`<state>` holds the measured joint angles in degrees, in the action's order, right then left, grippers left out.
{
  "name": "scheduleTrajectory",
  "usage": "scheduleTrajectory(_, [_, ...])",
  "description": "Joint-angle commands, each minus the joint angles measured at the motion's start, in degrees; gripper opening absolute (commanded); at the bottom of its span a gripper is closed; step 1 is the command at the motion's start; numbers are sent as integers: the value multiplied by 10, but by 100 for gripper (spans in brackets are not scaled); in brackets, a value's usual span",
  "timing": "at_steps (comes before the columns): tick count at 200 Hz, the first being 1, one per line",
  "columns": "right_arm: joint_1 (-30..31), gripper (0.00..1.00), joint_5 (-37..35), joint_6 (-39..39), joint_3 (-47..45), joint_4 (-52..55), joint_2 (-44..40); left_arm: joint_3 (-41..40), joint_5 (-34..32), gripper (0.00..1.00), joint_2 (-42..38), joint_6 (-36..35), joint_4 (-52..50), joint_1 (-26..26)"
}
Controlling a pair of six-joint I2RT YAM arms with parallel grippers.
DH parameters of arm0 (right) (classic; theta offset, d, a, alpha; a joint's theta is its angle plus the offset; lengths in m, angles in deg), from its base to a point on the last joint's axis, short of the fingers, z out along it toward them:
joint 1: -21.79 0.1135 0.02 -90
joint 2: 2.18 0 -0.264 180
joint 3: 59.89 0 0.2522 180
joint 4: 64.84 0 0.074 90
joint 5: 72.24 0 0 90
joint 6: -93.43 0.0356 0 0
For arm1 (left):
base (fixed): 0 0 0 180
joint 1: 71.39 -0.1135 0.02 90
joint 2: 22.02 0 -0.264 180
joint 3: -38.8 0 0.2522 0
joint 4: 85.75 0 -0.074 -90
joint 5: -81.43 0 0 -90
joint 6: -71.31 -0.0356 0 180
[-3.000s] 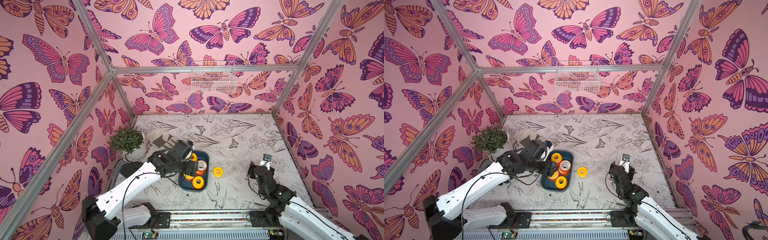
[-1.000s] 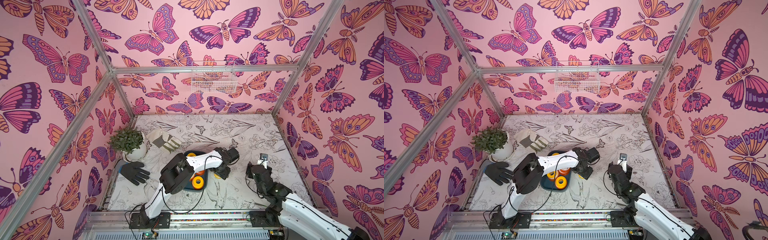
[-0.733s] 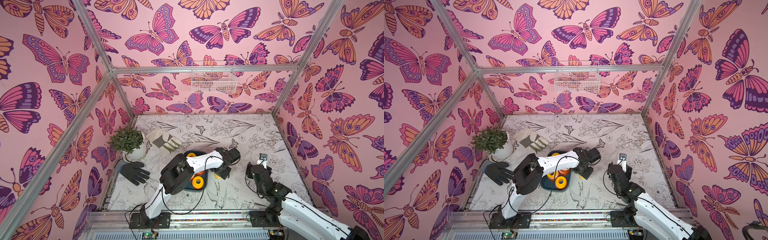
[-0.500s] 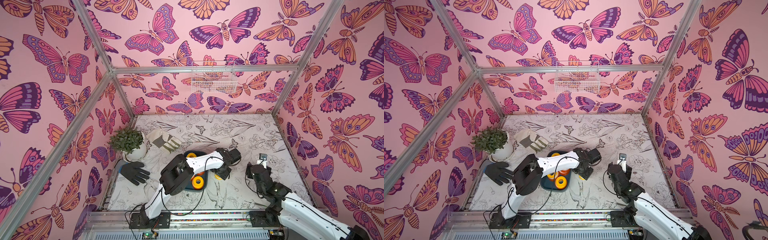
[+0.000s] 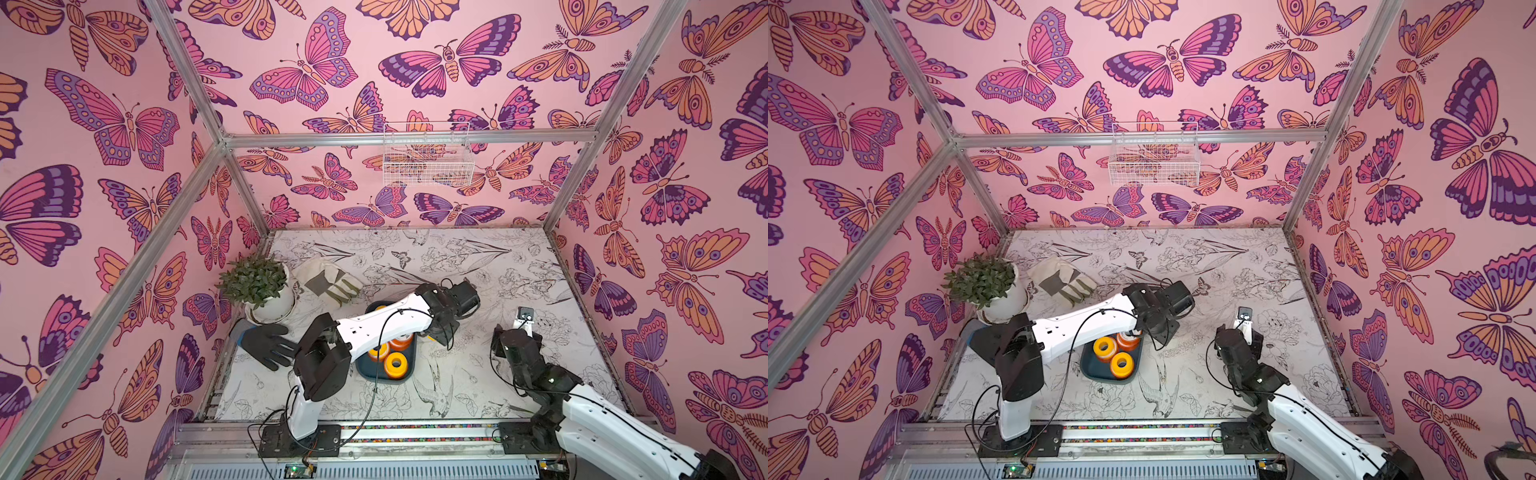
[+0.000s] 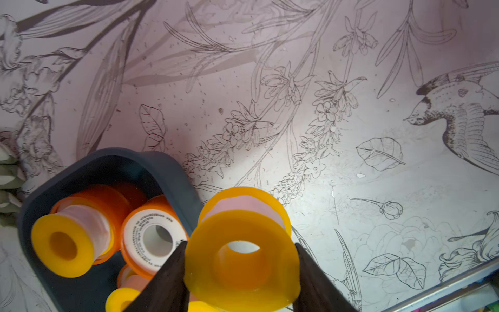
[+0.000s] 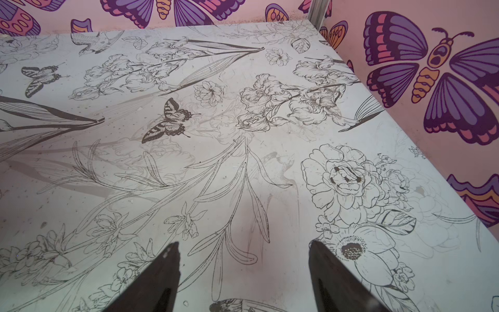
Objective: Put the sealing tape into the storage box
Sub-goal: Pick up the sealing tape at the center of the board, then place the sealing tape in the storage box.
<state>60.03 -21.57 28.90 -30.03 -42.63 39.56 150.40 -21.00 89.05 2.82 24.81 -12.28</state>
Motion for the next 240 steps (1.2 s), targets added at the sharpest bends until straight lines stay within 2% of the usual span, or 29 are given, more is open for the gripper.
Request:
scheduleTrajectory(1, [-3,79,3,-4,22,-6,3,-27,-30,58,-31,0,-29,-26])
scheduleTrajectory(74, [-3,78,3,-6,22,-6,5,-92,-8,58,-63,4,-17,-86])
scheduleTrajectory(155, [-4,78,5,-6,24,-6,11,-136,14,57,-59,10,11,-97])
scheduleTrajectory(240, [-3,78,6,-6,24,-5,11,-142,17,64,-46,10,29,-102])
